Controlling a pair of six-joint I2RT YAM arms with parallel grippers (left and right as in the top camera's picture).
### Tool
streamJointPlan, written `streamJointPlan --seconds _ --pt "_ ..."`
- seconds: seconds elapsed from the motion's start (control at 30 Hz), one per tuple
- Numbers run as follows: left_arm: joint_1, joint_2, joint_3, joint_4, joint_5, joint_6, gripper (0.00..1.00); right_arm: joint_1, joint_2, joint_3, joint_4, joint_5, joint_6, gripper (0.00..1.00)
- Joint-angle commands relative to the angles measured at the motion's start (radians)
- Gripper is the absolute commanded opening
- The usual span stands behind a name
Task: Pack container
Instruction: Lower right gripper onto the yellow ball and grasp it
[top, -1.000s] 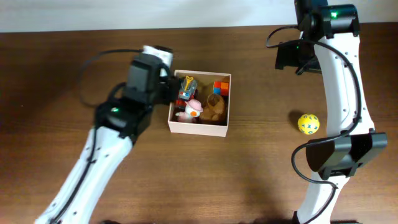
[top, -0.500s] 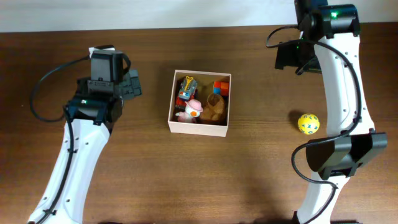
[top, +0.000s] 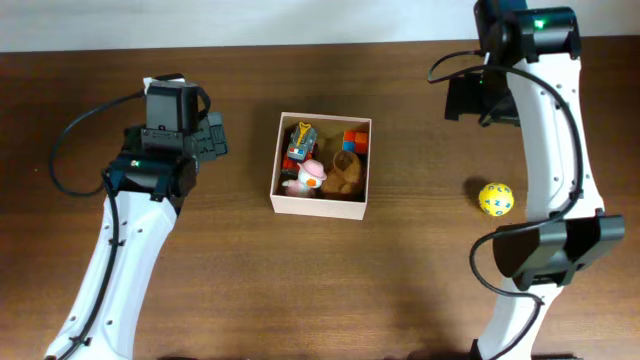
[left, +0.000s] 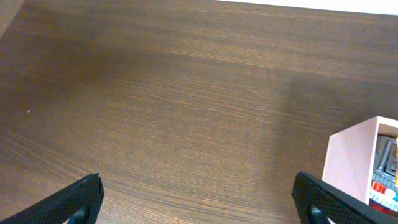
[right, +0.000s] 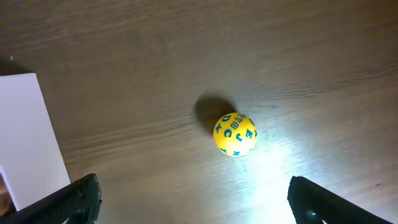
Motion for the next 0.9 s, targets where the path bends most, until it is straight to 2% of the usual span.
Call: streamJointPlan --seconds 0.0,0.17,0.33,0.5,0.67,0.87 --pt "0.002 0.003 0.006 0.0 -0.014 -0.016 0.99 -0.01 -0.119 -0.023 -0.007 0.012 -0.006 0.99" --pt "0.002 0.003 0.006 0.0 -0.014 -0.016 0.99 -0.01 -0.33 -0.235 -0.006 0.005 0.003 0.99" --pt "0.002 0.003 0.006 0.0 -0.014 -0.016 0.99 -0.01 -0.563 -0.541 0.023 0.111 0.109 0.99" --pt "0.002 0.003 0.006 0.0 -0.014 -0.016 0.99 -0.048 -0.731 -0.828 0.228 0.129 0.117 0.99" --pt "0.002 0.003 0.006 0.0 -0.014 -0.016 0.99 -0.163 -0.736 -1.018 0.402 0.094 0.105 0.99" --pt "0.002 0.003 0.006 0.0 -0.014 -0.016 0.99 -0.299 -0.599 -1.048 0.531 -0.088 0.106 0.99"
